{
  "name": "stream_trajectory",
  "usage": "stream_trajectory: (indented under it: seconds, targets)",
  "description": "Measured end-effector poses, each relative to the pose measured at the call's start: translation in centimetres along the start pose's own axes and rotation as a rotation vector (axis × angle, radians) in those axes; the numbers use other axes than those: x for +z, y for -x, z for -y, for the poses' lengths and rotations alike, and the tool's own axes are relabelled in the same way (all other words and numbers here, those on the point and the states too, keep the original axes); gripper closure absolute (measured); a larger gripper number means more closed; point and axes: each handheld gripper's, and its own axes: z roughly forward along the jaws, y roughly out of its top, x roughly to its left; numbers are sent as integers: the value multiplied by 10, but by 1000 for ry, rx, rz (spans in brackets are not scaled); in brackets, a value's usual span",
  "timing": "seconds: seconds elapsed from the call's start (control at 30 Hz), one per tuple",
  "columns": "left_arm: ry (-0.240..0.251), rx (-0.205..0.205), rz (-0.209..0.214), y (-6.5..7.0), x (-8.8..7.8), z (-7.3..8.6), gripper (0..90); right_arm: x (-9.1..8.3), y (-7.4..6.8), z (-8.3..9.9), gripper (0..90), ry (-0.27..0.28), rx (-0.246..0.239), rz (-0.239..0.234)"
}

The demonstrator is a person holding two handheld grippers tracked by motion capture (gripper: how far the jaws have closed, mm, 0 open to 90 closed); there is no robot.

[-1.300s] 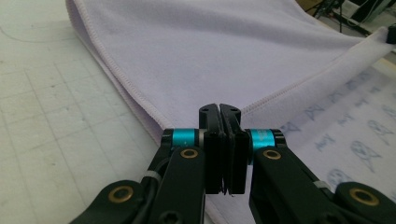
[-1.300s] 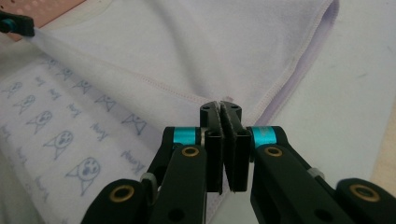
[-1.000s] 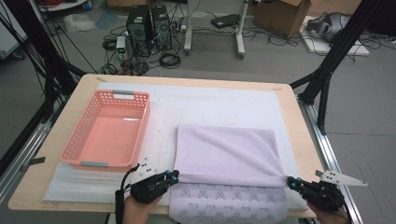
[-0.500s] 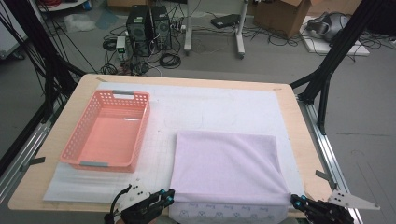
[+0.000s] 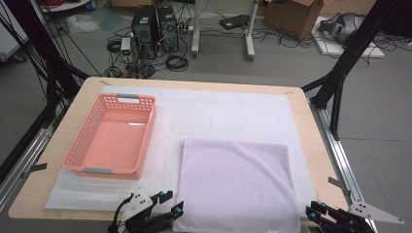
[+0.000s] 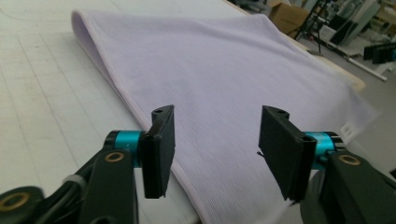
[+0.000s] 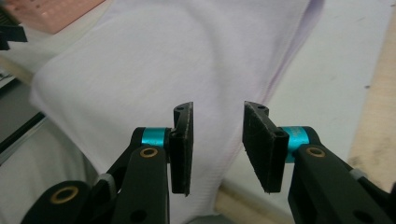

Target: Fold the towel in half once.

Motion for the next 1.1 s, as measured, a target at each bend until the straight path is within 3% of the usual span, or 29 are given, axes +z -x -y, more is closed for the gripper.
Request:
stream_trajectory:
  seconds: [0.17,0.47,0.6,0.77,0.93,1.0,1.1]
  targets:
    - [-5,21,-21,-10,20,-9,459,9,9,-5,678,-9,0,53]
    - [11,-1,1,-35,46,-34,521,38,21,-28,743,-28,-52,114]
    - [16,-10,27,-46,56,-46,534,63,27,-49,727,-40,-44,100]
    - [-2,-9,30,-58,64,-46,513,96,28,-64,705,-61,-71,77]
    - [-12,-20,3,-70,77,-55,453,125,33,-76,649,-82,-69,82]
    - [-12,-14,-12,-74,84,-60,444,134,38,-80,651,-82,-65,79]
    - [-6,-5,-15,-80,92,-67,453,150,46,-89,701,-118,-96,89]
